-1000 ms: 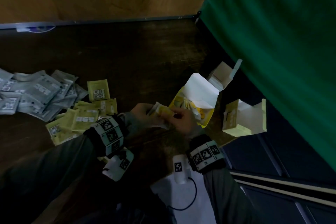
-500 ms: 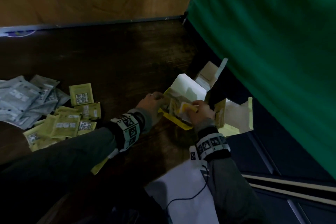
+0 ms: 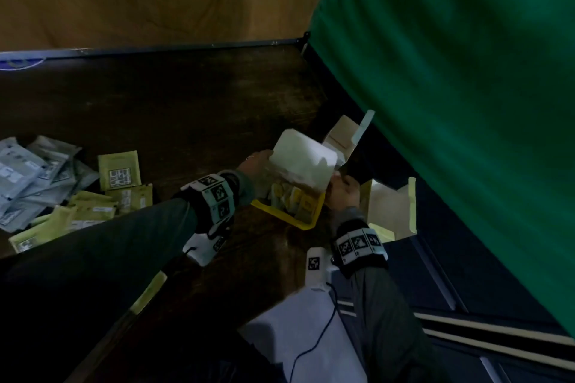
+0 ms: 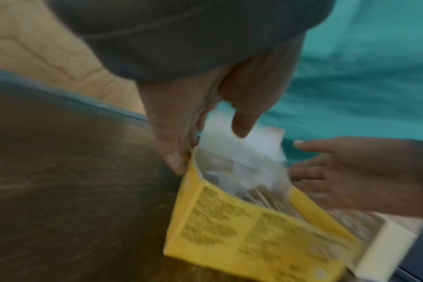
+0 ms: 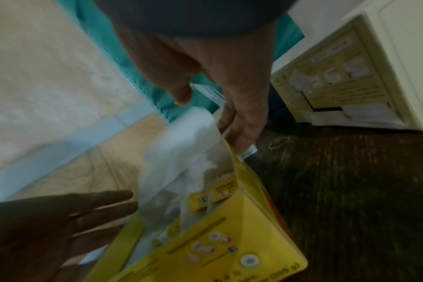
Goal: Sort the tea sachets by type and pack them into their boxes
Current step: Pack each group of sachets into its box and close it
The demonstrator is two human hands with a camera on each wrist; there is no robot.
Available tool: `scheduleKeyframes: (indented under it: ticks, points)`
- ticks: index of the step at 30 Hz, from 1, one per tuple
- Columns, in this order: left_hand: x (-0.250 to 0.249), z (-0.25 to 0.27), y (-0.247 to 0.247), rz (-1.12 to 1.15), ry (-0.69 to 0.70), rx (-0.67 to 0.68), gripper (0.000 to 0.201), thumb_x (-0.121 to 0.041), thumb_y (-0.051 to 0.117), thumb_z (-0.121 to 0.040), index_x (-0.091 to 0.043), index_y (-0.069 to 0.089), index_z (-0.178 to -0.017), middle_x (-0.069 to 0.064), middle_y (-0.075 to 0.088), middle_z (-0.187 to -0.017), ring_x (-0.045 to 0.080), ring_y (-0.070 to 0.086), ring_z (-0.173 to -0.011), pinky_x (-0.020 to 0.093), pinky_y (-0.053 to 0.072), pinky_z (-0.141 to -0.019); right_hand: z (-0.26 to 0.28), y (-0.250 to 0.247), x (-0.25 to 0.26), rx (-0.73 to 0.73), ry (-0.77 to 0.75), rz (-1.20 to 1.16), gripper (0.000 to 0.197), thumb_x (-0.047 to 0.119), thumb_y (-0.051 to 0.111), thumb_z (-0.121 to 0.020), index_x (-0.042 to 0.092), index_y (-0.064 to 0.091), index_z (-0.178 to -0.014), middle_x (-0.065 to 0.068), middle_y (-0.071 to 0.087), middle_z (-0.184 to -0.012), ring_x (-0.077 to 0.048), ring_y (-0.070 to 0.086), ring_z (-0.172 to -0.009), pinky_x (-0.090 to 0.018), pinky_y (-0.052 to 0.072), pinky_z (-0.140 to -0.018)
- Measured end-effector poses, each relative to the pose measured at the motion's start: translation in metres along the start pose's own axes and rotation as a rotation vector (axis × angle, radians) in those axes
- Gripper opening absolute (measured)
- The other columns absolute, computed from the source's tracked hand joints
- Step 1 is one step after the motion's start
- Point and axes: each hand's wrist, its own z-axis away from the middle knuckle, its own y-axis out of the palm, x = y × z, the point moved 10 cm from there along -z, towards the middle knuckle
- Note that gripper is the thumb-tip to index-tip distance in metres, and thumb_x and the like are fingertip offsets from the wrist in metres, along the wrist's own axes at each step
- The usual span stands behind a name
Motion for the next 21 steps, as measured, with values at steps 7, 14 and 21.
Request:
scheduleKeyframes:
  ticks: [7,14,21]
  points:
    - [-0.008,0.001,-0.014,-0.177,0.199,-0.004,0.069,-0.015,0.056,-0.09,-0.034,0.021,-0.146,0.002,0.028,-0.15,0.026,0.032,-0.135,0.04,0.038,-0.103,0.014,-0.013,0.012,-0.017,-0.428,0.237,0.015,0.011,0.061,-0.087,0.013,0.07,-0.099,-0.004,0.053,-0.099,-0.03,0.054,-0.099,-0.042,0.046,-0.089]
    - [0.009,0.014,-0.004,-0.435,0.312,-0.046,0.046,-0.015,0.062,-0.085,-0.027,0.054,-0.129,0.001,0.033,-0.141,0.023,0.038,-0.128,0.034,0.044,-0.1,0.04,0.009,-0.006,0.344,-0.498,0.378,0.044,0.022,0.064,-0.085,0.031,0.054,-0.127,-0.009,0.062,-0.121,-0.018,0.059,-0.101,-0.037,0.051,-0.09]
    - [0.022,0.015,0.008,-0.429,0.282,-0.004,0.05,-0.012,0.068,-0.08,-0.023,0.056,-0.128,0.004,0.035,-0.141,0.026,0.035,-0.132,0.036,0.039,-0.104,0.04,0.006,-0.022,0.282,-0.402,0.466,0.051,0.036,0.077,-0.073,0.036,0.06,-0.121,0.005,0.057,-0.115,-0.021,0.052,-0.11,-0.037,0.044,-0.098]
